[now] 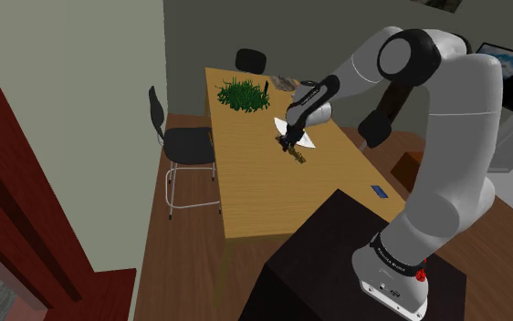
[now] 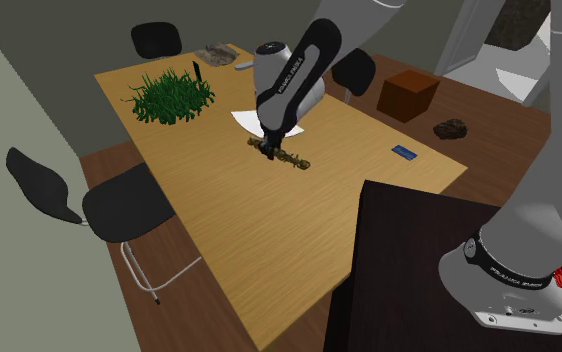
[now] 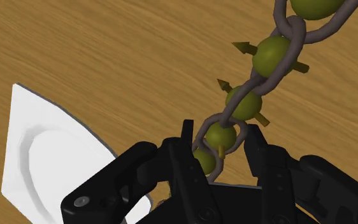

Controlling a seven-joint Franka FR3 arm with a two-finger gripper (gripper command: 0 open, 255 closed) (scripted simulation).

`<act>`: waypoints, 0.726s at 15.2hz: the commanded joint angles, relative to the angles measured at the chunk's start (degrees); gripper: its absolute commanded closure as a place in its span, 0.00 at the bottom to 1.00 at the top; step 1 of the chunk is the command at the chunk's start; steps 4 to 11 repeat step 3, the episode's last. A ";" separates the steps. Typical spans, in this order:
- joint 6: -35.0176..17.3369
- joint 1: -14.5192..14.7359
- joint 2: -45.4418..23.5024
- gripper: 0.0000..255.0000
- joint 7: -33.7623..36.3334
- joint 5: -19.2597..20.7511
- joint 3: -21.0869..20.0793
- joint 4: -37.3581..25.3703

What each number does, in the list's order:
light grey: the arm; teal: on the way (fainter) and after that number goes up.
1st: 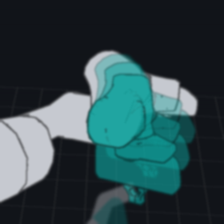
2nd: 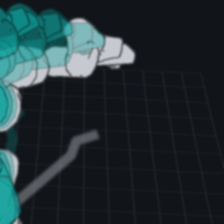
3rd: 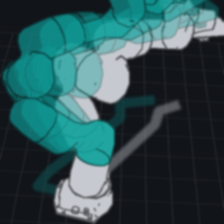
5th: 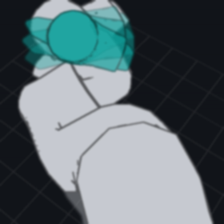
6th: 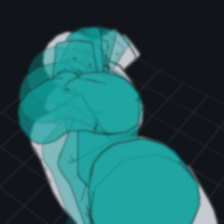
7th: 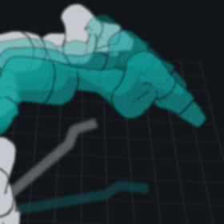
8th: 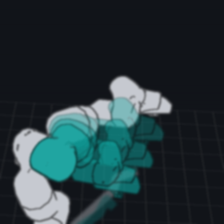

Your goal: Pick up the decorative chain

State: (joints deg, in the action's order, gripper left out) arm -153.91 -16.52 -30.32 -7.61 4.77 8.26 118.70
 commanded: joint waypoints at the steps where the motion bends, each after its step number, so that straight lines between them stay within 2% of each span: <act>1: 1.12 0.06 1.22 1.00 -0.09 0.06 0.07 0.08; 11: 1.21 0.06 1.32 1.00 -0.09 0.06 0.07 0.10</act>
